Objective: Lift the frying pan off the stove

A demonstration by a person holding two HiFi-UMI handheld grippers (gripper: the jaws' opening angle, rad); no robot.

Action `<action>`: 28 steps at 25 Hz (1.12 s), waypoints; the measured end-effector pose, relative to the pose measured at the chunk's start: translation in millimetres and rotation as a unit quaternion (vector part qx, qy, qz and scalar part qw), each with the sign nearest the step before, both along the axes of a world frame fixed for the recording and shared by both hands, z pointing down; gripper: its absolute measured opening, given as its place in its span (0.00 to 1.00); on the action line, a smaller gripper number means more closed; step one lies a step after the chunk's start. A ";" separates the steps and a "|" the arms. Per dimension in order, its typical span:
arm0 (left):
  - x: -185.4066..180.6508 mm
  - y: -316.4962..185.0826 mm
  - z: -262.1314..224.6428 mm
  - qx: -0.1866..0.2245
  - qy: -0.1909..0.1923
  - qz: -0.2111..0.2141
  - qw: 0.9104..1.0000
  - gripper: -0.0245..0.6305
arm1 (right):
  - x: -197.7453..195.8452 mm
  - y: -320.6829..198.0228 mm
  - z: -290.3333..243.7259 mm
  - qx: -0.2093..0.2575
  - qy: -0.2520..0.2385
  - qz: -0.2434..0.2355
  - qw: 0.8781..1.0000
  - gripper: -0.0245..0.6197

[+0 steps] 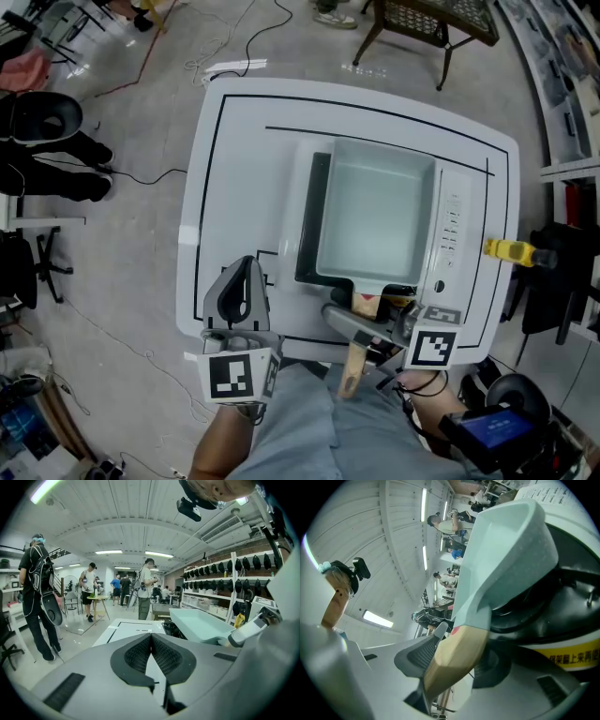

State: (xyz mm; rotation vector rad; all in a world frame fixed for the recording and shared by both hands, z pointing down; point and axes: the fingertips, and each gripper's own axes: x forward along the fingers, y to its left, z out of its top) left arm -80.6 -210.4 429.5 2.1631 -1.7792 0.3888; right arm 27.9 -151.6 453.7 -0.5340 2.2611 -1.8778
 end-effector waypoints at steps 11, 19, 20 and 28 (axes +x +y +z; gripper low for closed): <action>0.5 -2.7 0.9 0.000 0.000 -0.001 1.000 0.07 | -3.0 2.5 2.1 -0.008 0.003 -0.020 1.000 0.40; 1.1 -3.5 -2.2 0.002 0.001 0.001 1.000 0.07 | -5.5 5.9 0.9 -0.016 0.002 -0.031 0.999 0.40; 0.9 -3.6 -2.6 0.002 0.001 0.001 1.000 0.07 | -5.8 5.8 0.6 -0.017 0.001 -0.031 0.999 0.39; 1.6 -3.5 -1.1 0.002 0.000 0.002 1.000 0.07 | -5.3 5.9 6.6 -0.029 0.005 -0.027 0.999 0.34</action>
